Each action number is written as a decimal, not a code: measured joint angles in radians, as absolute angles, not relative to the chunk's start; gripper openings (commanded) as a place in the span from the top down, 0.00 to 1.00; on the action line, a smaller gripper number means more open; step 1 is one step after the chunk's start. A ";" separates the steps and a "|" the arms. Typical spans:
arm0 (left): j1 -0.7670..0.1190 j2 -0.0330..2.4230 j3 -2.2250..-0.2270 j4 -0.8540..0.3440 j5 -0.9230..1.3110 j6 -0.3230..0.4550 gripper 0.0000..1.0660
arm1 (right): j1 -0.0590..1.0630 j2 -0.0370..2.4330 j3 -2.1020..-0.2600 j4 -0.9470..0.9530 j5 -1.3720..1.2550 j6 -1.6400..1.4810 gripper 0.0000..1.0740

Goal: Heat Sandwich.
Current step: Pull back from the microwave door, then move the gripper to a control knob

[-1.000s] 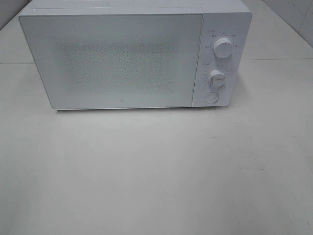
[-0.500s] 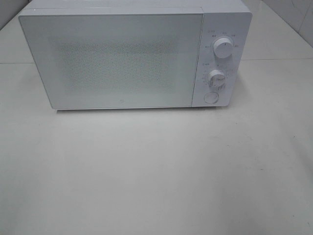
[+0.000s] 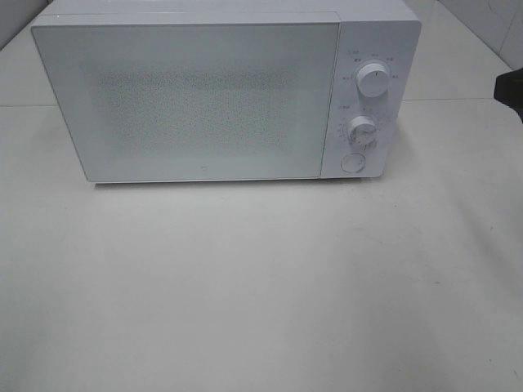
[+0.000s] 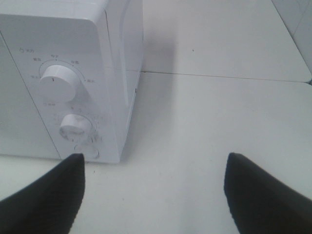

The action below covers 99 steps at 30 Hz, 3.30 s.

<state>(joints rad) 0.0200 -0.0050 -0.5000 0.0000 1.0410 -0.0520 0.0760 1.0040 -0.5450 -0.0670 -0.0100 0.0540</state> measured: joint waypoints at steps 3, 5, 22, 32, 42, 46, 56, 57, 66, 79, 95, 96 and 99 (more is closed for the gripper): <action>0.020 -0.005 -0.500 0.000 1.041 -0.052 0.08 | 0.076 1.067 -0.545 -0.067 -0.127 0.054 0.29; 0.020 -0.005 -0.500 0.000 1.041 -0.052 0.08 | 0.076 1.083 -0.545 -0.067 -0.154 0.054 0.29; 0.020 -0.005 -0.500 0.000 1.041 -0.052 0.08 | 0.076 1.262 -0.356 0.066 -0.724 0.025 0.29; 0.020 -0.005 -0.500 0.000 1.041 -0.052 0.08 | 0.216 1.344 -0.282 0.199 -0.918 -0.077 0.29; 0.020 -0.005 -0.500 0.000 1.041 -0.052 0.08 | 0.483 1.495 -0.281 0.463 -1.128 -0.224 0.29; 0.020 -0.005 -0.500 0.000 1.041 -0.052 0.08 | 0.555 1.536 -0.281 0.547 -1.180 -0.232 0.29; 0.020 -0.005 -0.500 0.000 1.041 -0.052 0.08 | 0.726 1.633 -0.282 0.744 -1.206 -0.232 0.29; 0.020 -0.005 -0.500 0.000 1.041 -0.052 0.08 | 0.730 1.633 -0.282 0.754 -1.205 -0.232 0.29; 0.020 -0.005 -0.500 0.000 1.041 -0.052 0.08 | 0.737 1.634 -0.282 0.767 -1.206 -0.232 0.29; 0.020 -0.005 -0.500 0.000 1.041 -0.052 0.08 | 0.735 1.635 -0.288 0.770 -1.206 -0.232 0.29; 0.020 -0.005 -0.500 0.000 1.041 -0.052 0.08 | 0.674 1.807 -0.483 0.747 -1.204 -0.232 0.29; 0.020 -0.005 -0.500 0.000 1.041 -0.052 0.08 | 0.669 1.818 -0.496 0.740 -1.198 -0.232 0.29; 0.020 -0.005 -0.500 0.000 1.041 -0.052 0.08 | 0.658 1.836 -0.518 0.729 -1.184 -0.231 0.29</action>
<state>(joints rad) 0.0200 -0.0050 -0.5000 0.0000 1.0410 -0.0520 0.6580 1.8360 -0.5180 0.7290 -1.1840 -0.2310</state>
